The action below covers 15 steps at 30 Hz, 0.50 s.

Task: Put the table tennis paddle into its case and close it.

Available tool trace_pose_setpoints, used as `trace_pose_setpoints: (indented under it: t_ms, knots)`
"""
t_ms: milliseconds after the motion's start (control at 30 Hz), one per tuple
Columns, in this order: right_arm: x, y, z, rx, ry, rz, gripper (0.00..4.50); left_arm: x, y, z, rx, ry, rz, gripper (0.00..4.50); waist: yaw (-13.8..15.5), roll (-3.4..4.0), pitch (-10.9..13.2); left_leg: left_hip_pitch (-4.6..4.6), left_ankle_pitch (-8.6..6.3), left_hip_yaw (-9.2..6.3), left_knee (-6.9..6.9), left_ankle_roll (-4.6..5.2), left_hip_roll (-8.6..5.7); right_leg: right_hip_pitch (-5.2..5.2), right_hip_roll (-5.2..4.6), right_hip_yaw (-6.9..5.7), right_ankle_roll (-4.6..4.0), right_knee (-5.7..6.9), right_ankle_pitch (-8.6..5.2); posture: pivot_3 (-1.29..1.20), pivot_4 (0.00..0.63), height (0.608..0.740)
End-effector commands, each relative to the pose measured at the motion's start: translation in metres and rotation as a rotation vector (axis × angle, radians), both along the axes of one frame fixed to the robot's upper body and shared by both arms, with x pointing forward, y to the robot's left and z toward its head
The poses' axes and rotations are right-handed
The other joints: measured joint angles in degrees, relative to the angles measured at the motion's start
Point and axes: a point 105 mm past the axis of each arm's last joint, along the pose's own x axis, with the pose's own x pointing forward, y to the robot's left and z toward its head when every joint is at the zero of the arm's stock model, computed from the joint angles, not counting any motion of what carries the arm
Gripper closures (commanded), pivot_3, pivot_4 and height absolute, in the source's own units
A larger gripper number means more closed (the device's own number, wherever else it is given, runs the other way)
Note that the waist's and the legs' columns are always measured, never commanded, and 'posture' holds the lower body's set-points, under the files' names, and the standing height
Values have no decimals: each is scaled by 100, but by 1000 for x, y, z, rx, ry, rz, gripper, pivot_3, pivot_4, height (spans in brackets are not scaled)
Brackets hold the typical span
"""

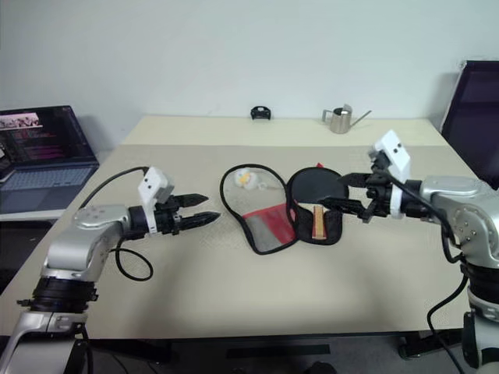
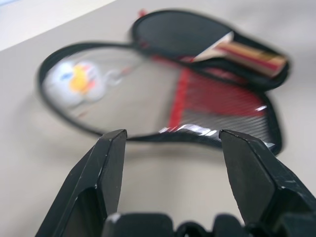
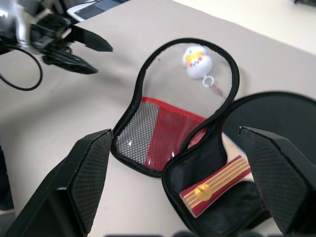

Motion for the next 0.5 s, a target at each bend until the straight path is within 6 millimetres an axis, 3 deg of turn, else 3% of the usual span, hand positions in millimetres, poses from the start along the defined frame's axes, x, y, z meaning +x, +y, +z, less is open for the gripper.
trace_pose_setpoints:
  t_ms: [33,267,500]
  knots:
    - [-5,-2,17,-27,-71,44,40,9,12,0,88,-51,63,1237,4,0,0,0,-1,0,0,1,0,0,-1,0,0,-1,0,0,150,740]
    - [-7,-13,17,-82,-76,54,40,22,27,-38,173,25,135,1237,11,-1,0,-1,-3,2,0,5,-1,0,-4,-2,0,-4,0,0,150,740]
    - [-6,-16,18,-76,-81,41,40,37,15,-54,142,45,146,1237,39,-5,1,-4,-4,1,2,5,-3,0,-8,-6,1,-3,0,0,150,740]
